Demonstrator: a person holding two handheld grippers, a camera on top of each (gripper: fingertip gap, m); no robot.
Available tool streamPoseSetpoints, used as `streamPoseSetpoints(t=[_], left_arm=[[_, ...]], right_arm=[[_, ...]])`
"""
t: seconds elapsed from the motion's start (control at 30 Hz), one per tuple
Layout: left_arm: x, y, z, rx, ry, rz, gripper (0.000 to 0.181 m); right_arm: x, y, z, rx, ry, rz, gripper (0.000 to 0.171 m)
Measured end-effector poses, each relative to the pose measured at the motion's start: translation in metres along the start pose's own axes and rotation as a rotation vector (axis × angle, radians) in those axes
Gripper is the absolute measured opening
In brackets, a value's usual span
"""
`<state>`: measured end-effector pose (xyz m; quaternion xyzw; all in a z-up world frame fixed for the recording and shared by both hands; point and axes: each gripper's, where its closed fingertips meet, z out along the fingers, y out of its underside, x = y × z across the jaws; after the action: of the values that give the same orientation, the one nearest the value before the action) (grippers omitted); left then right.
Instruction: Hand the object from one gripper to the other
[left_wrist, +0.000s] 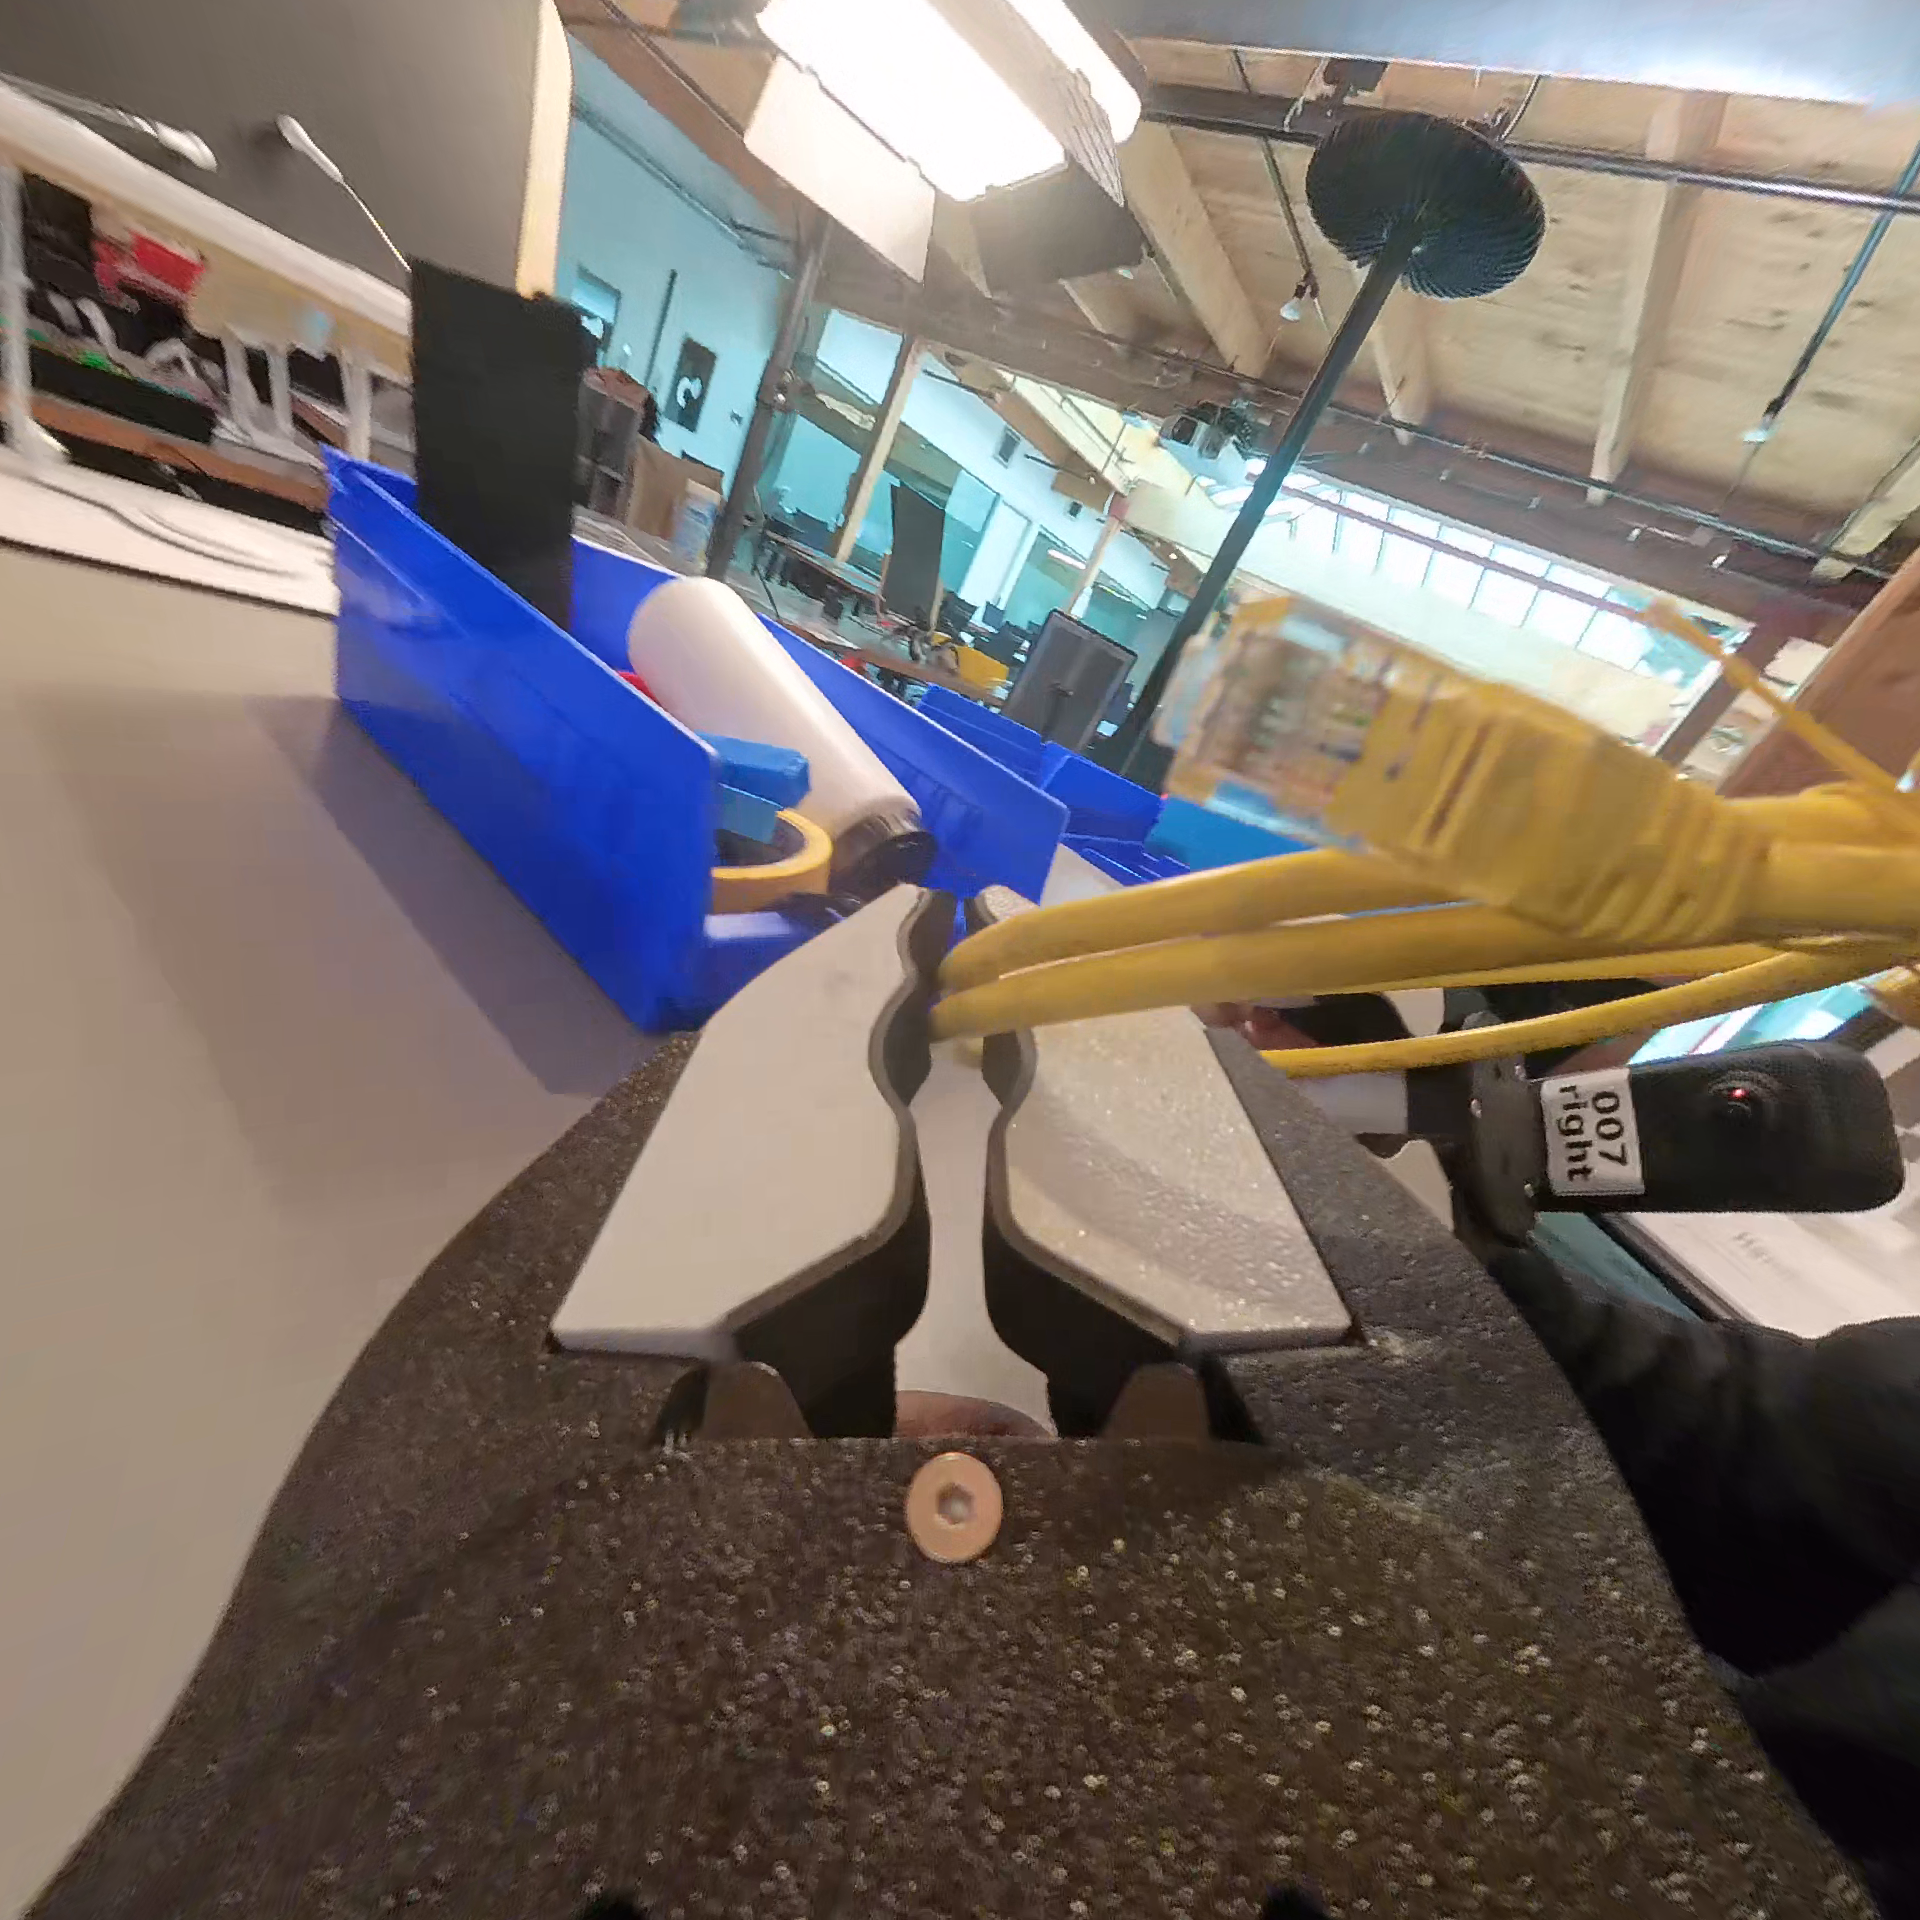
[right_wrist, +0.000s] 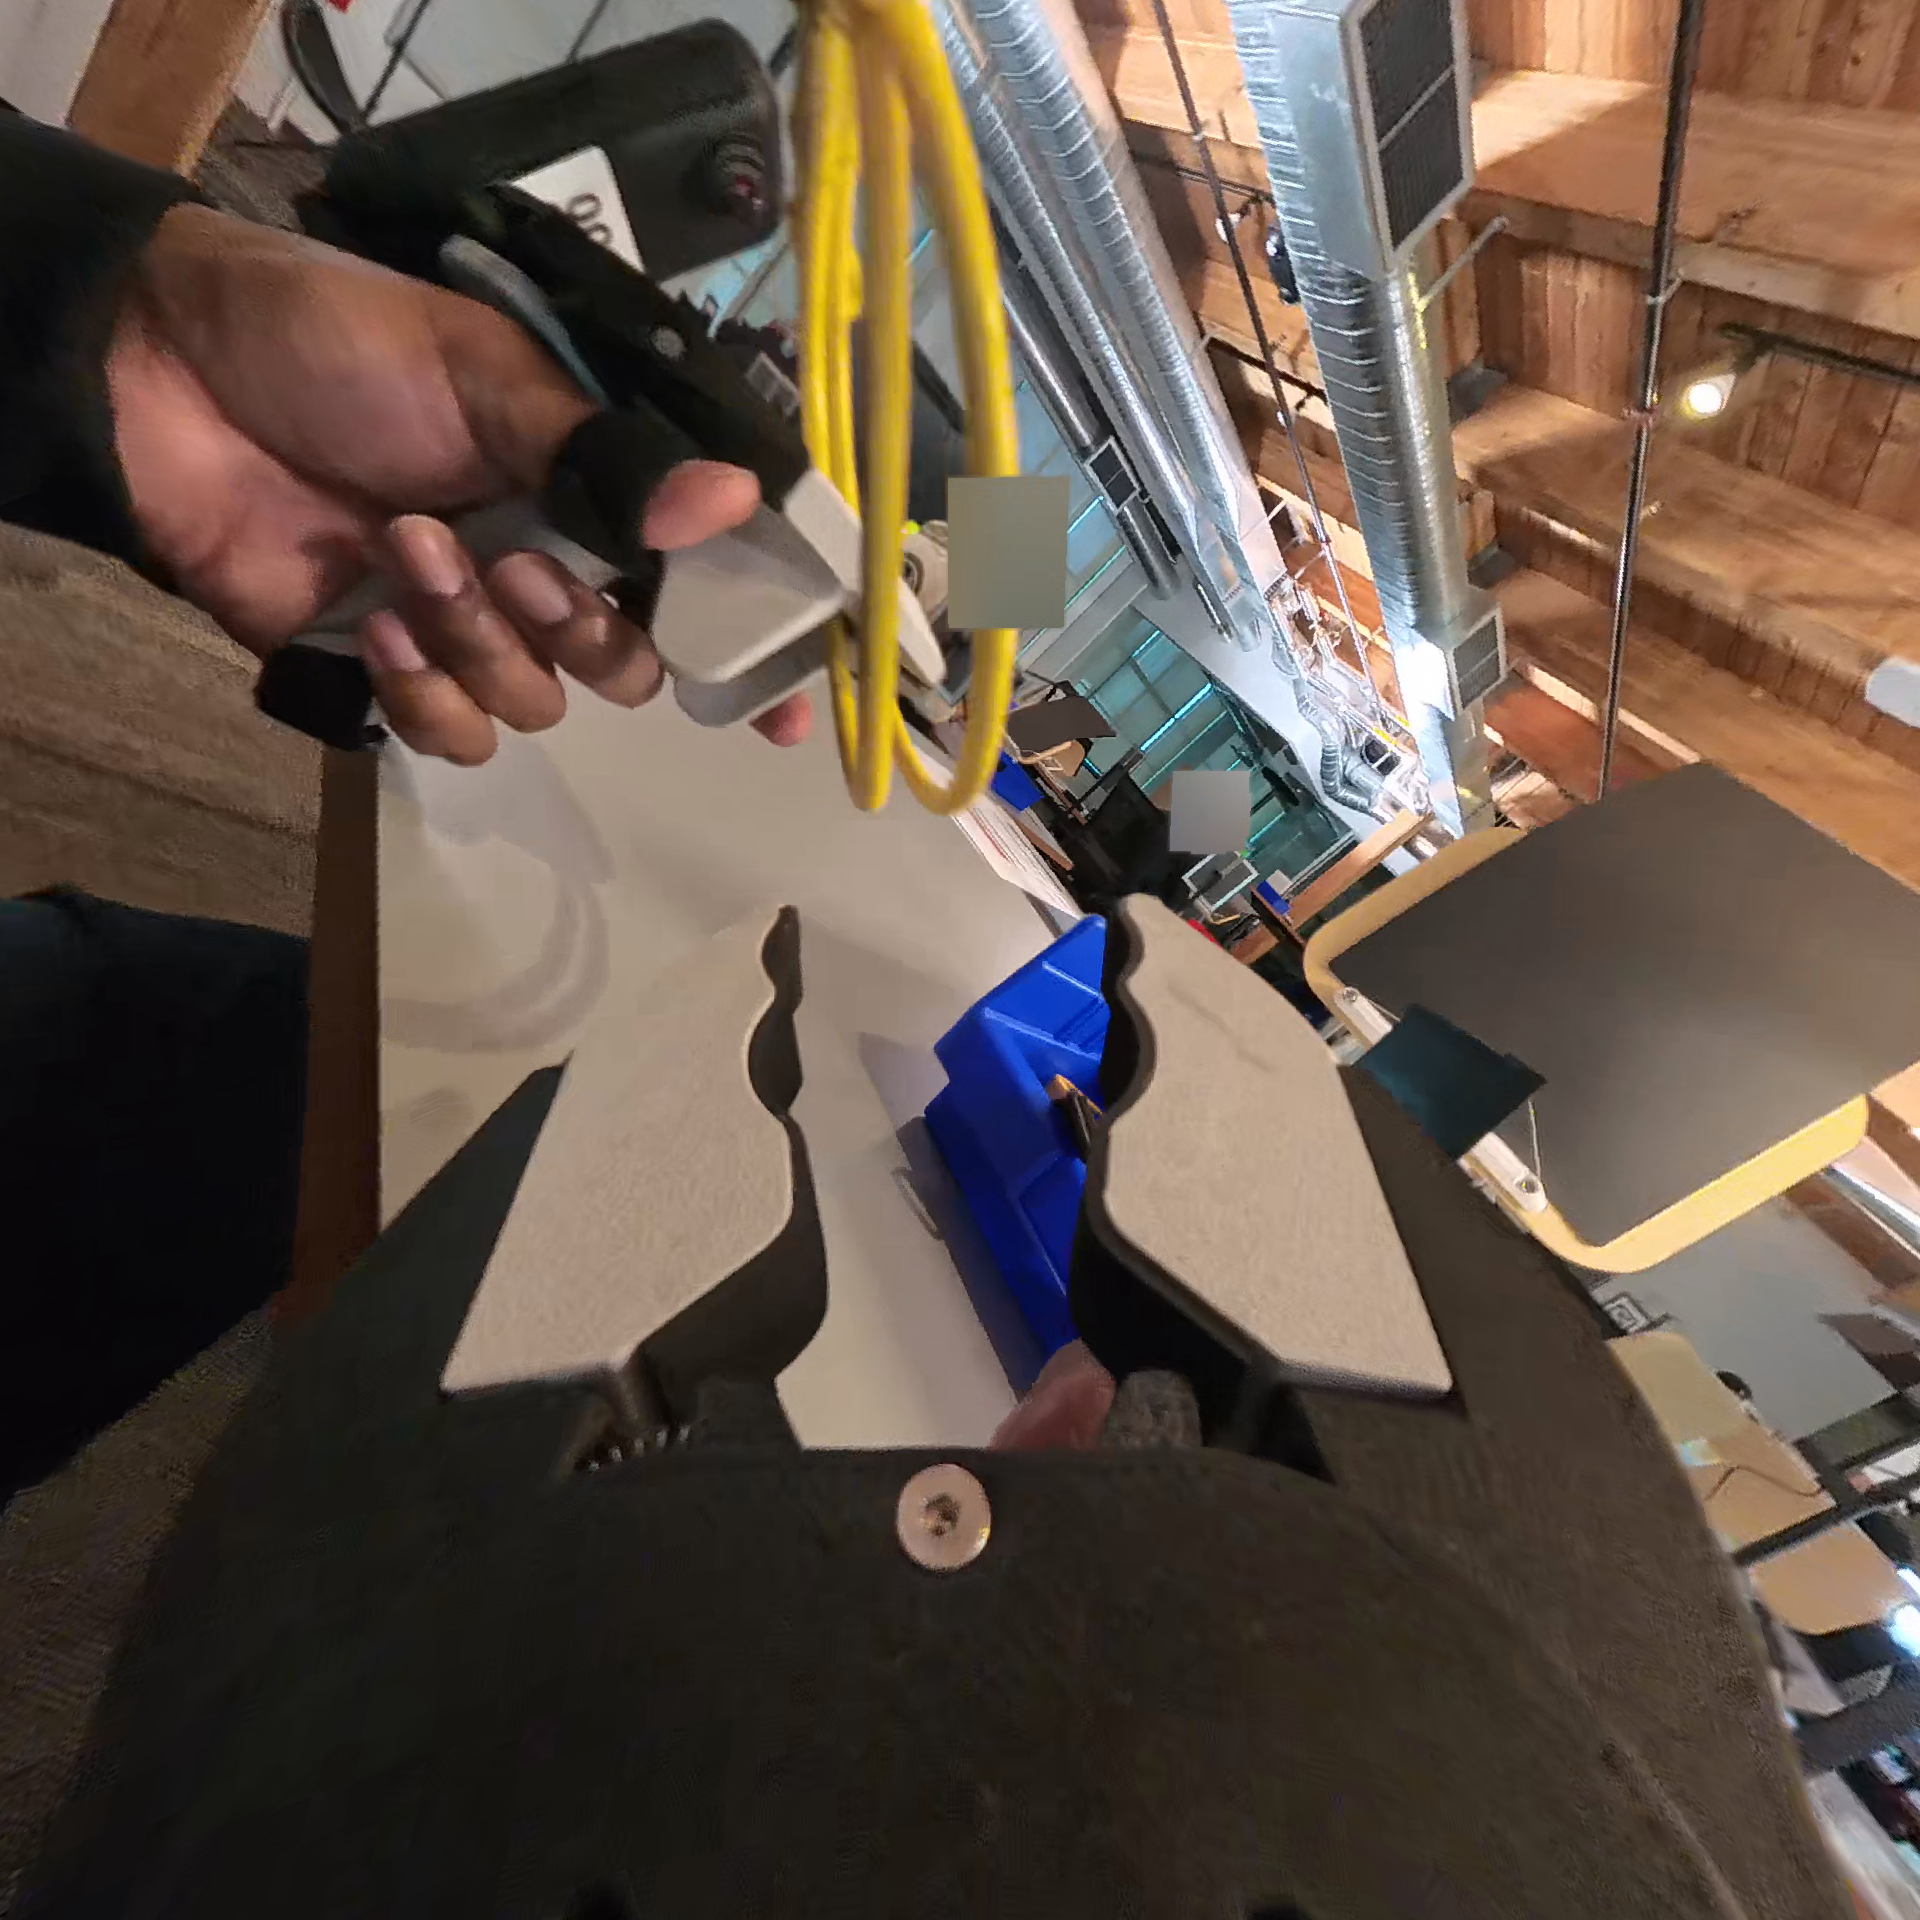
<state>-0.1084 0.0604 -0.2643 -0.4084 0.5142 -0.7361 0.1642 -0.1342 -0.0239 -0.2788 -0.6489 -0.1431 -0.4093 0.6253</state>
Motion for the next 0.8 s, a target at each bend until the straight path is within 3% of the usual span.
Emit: streamPoseSetpoints(t=[0.07, 0.13, 0.27, 0.37, 0.5, 0.67, 0.8], left_arm=[[0.010, 0.013, 0.010, -0.016, 0.035, -0.045, 0.006], [0.021, 0.028, 0.020, -0.052, 0.080, -0.103, 0.005], [0.031, 0.042, 0.029, -0.104, 0.080, -0.072, 0.005], [0.030, 0.046, 0.029, -0.143, 0.086, -0.071, 0.009], [0.033, 0.048, 0.026, -0.191, 0.114, 0.013, 0.037], [0.054, 0.047, 0.014, -0.222, 0.252, 0.248, 0.055], [0.079, 0.044, 0.005, -0.204, 0.446, 0.133, 0.033]], right_arm=[[-0.002, -0.003, 0.001, 0.008, -0.004, 0.000, 0.065], [0.002, -0.007, -0.002, 0.040, -0.003, 0.046, 0.063], [0.005, -0.015, -0.009, 0.117, -0.038, 0.151, 0.013], [0.007, -0.010, -0.008, 0.092, -0.082, 0.248, 0.013], [0.020, -0.004, -0.009, 0.070, -0.094, 0.438, 0.013], [0.020, 0.004, -0.013, 0.011, -0.320, 0.910, 0.013], [0.025, 0.010, -0.017, 0.037, -0.390, 1.190, 0.012]])
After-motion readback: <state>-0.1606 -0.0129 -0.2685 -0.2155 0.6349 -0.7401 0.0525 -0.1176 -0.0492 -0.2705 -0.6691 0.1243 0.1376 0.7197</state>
